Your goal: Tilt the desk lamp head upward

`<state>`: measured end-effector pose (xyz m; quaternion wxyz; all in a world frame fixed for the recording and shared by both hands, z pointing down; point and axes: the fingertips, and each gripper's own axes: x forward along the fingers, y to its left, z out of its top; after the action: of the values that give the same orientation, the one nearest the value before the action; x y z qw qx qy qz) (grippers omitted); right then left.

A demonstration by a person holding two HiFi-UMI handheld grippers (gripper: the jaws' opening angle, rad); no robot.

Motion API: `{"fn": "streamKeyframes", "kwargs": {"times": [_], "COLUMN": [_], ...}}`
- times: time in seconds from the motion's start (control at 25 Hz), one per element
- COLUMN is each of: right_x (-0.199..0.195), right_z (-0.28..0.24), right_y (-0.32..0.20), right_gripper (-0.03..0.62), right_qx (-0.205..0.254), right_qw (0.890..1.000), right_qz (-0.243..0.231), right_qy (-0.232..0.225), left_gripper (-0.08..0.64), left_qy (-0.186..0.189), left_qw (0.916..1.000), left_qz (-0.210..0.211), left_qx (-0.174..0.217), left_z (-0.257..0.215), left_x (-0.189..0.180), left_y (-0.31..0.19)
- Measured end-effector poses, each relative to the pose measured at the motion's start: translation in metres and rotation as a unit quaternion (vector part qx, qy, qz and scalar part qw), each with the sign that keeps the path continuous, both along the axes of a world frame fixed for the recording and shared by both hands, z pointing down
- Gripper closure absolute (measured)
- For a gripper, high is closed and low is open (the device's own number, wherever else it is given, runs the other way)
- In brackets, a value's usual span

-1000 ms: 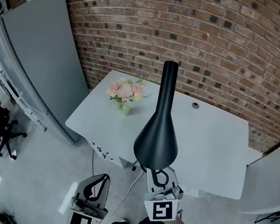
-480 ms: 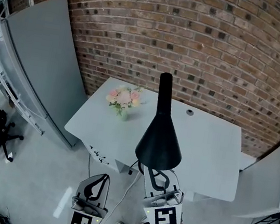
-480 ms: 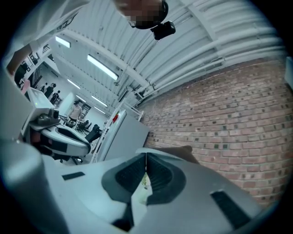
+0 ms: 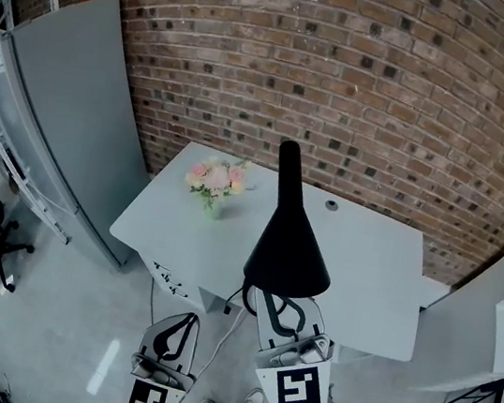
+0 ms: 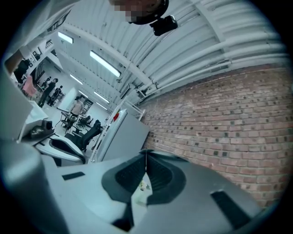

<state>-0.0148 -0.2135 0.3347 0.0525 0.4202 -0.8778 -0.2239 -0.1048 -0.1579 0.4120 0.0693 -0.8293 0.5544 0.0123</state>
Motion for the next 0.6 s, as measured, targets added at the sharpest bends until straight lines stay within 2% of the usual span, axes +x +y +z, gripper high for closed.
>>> {"fn": "streamKeyframes", "kwargs": {"times": [0.6], "right_x": [-0.003], "right_z": [-0.031], "right_y": [-0.004], "right_gripper": [0.574], "right_qx": [0.001], "right_qw": [1.0], "right_qz": [0.005], "right_qy": [0.025], "left_gripper": [0.546], "left_qy": [0.008], "left_qw": [0.9998], "left_qz": [0.007], "left_qx": [0.015], "left_z": [-0.015], "left_x": [0.007], "left_y": [-0.003]}}
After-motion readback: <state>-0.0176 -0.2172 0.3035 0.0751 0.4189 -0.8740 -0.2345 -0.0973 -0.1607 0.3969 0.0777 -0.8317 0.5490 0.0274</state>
